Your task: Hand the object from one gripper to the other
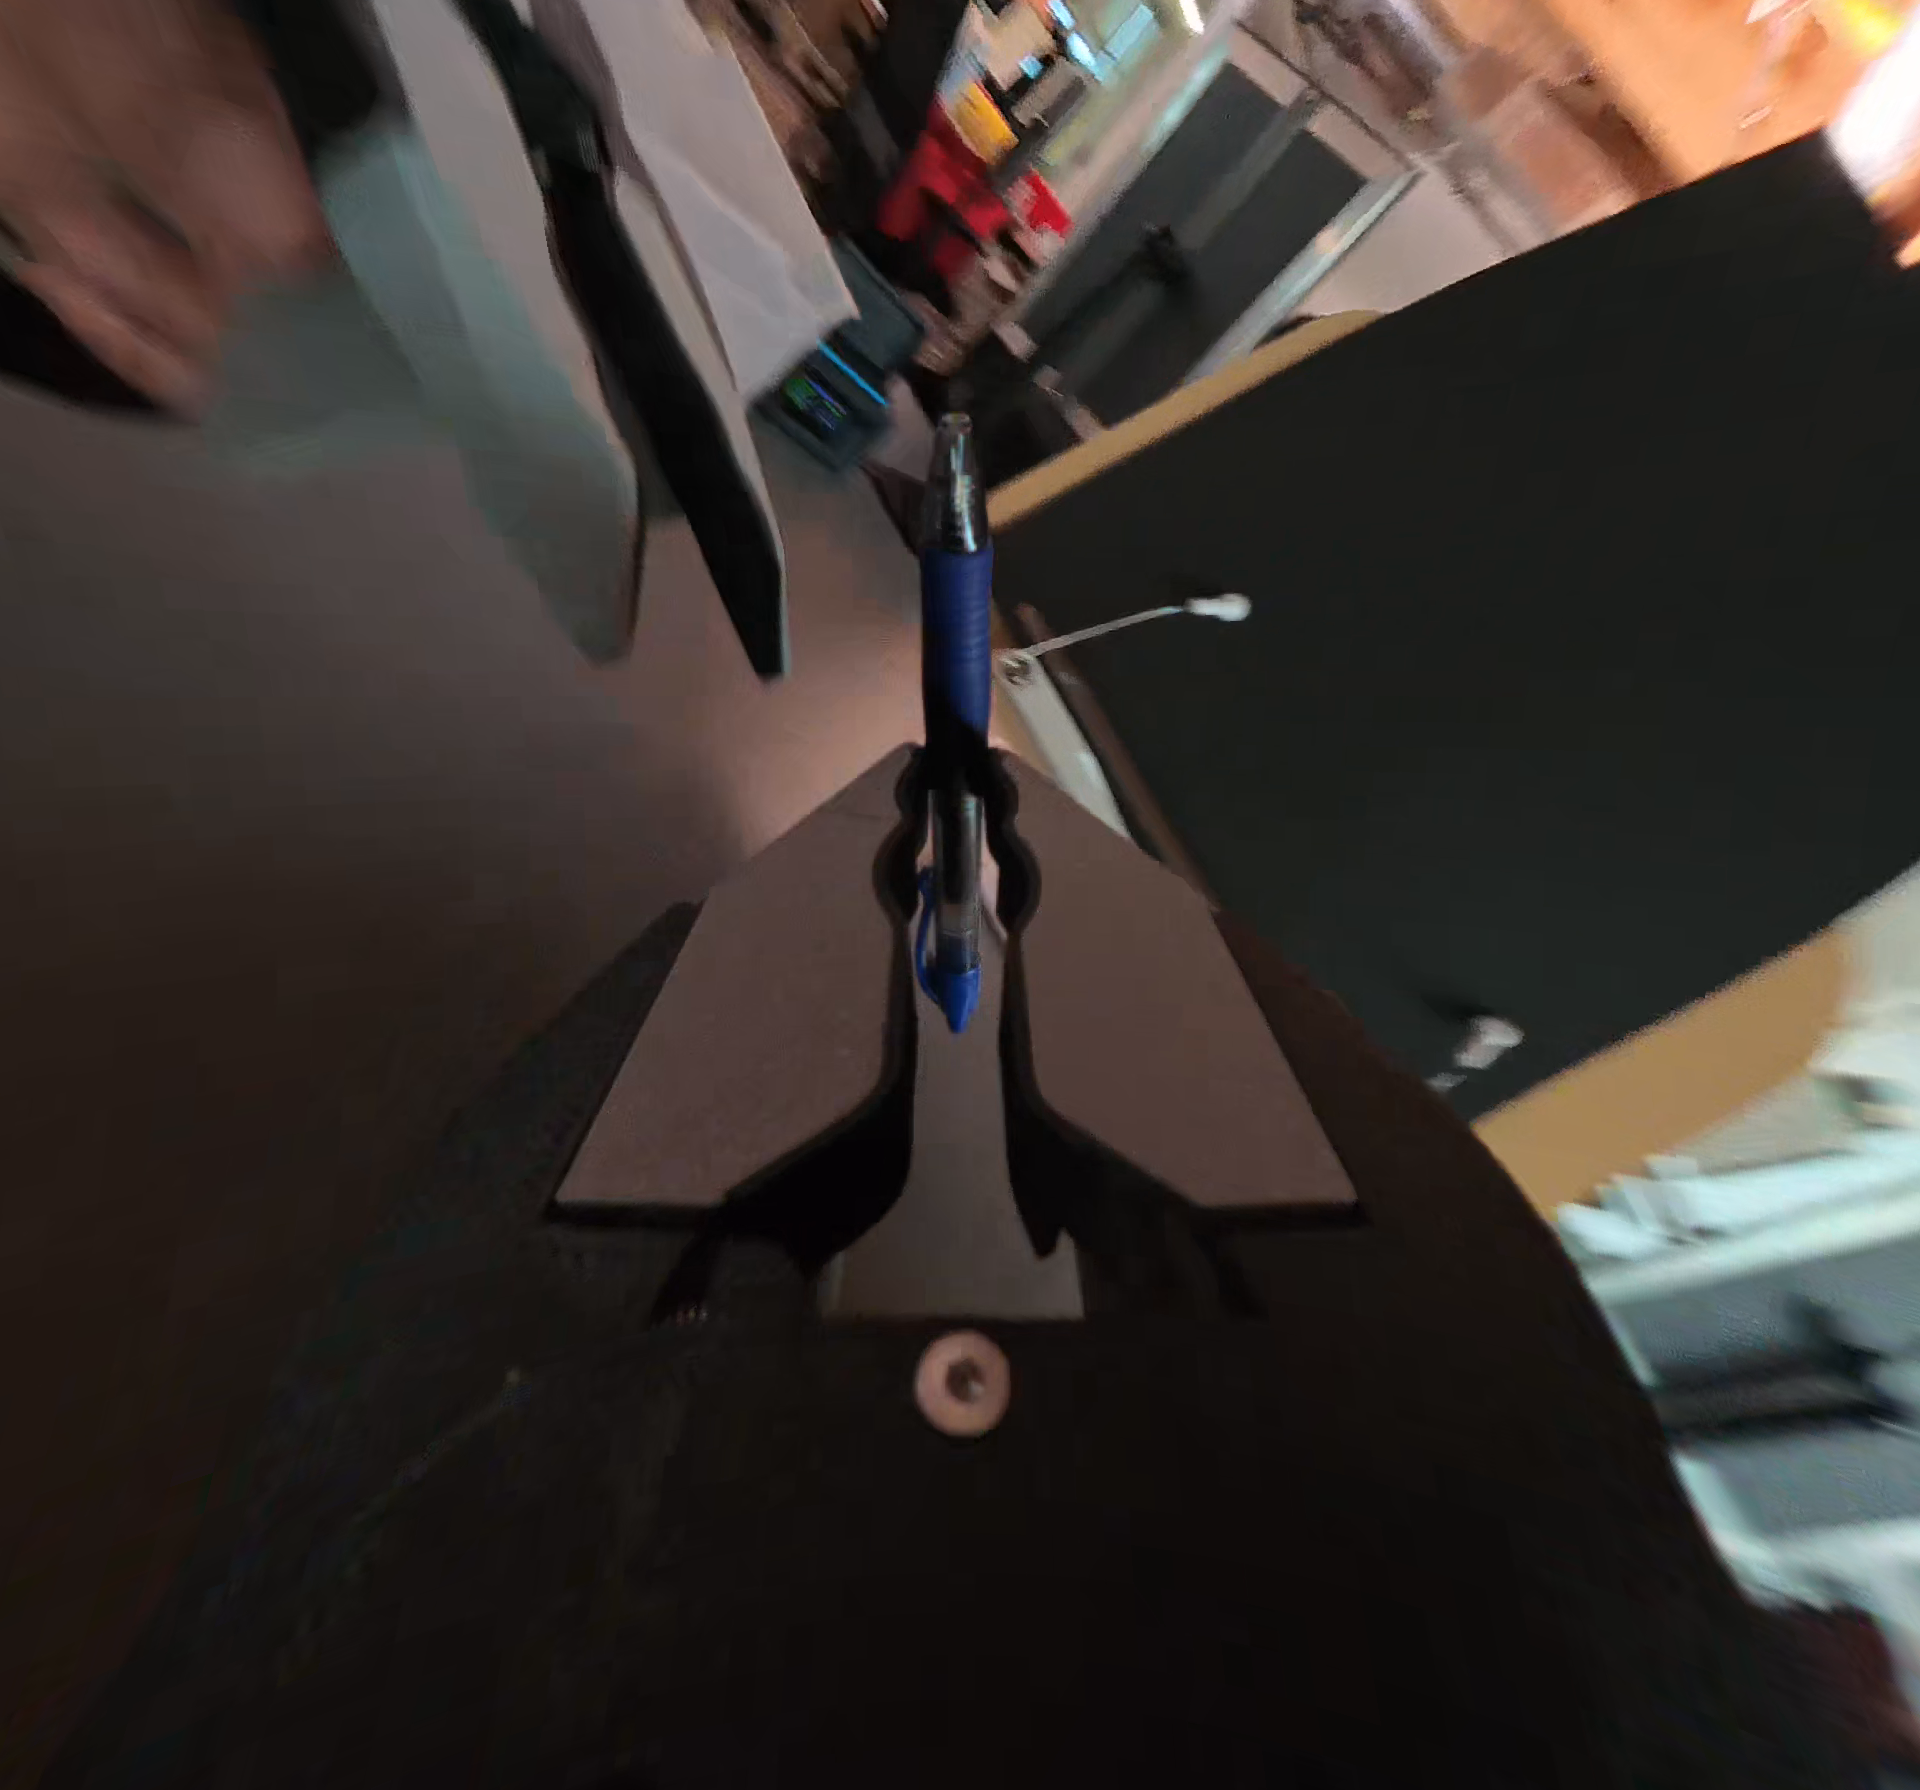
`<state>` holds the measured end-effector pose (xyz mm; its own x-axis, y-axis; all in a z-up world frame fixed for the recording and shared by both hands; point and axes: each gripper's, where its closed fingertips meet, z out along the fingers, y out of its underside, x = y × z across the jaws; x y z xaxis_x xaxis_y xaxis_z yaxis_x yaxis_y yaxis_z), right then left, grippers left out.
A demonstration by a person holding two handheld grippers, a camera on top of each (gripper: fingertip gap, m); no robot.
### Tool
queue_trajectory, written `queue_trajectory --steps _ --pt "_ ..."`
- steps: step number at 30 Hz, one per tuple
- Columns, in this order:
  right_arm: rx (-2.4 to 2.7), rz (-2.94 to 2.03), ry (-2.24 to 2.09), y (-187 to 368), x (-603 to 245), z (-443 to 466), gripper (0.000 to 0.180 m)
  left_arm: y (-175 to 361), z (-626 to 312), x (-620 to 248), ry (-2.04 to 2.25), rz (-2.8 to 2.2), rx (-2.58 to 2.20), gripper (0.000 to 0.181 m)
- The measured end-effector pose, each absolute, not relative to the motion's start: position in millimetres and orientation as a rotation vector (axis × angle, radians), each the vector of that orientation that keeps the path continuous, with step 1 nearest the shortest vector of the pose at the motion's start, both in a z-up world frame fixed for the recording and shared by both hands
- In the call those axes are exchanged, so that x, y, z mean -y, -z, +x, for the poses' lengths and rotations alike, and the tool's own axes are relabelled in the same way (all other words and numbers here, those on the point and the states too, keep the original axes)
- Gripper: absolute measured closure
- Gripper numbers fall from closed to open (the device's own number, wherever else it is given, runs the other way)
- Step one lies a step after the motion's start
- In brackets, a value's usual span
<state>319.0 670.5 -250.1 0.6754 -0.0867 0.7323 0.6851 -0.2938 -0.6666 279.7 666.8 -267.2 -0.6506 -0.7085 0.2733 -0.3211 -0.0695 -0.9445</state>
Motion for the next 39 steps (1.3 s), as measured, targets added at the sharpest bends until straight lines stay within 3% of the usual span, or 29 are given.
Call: queue_trajectory --steps 3,7,10,14,18,21,23,27,31,34,39 --pt "0.572 -1.683 1.094 252.1 -675.8 324.3 0.173 259.6 284.6 -669.5 1.717 -1.095 -1.823 0.121" --pt "0.67 -1.674 1.212 258.6 -686.9 310.6 0.173 252.0 287.3 -672.4 1.586 -0.992 -1.746 0.139" --pt "0.699 -1.682 1.28 262.2 -689.5 307.5 0.173 253.6 288.3 -675.5 1.483 -0.96 -1.737 0.166" --pt "0.678 -1.721 1.188 270.0 -692.8 306.2 0.173 261.1 291.4 -685.7 1.379 -0.977 -1.755 0.174" --pt "0.437 -1.841 0.781 275.1 -690.5 311.9 0.169 248.8 296.4 -714.6 1.39 -1.049 -1.583 0.173" --pt "0.157 -1.868 0.121 276.6 -689.5 292.5 0.155 218.1 288.0 -735.9 1.493 -0.996 -1.367 0.174" --pt "0.031 -1.745 -0.387 259.6 -688.7 268.4 0.135 198.3 275.6 -724.4 1.584 -0.826 -1.317 0.174" --pt "-0.095 -1.413 -0.837 216.0 -677.2 270.1 0.13 185.9 261.3 -688.5 1.606 -0.543 -1.318 0.173" --pt "-0.115 -1.313 -0.855 201.5 -669.5 278.8 0.139 191.6 260.4 -661.4 1.627 -0.467 -1.362 0.174" --pt "-0.071 -1.244 -0.904 190.1 -659.6 277.4 0.172 205.8 269.4 -650.2 1.557 -0.472 -1.43 0.174" --pt "-0.02 -1.493 -0.475 213.8 -666.9 293.7 0.174 240.0 287.7 -654.0 1.456 -0.66 -1.608 0.167"
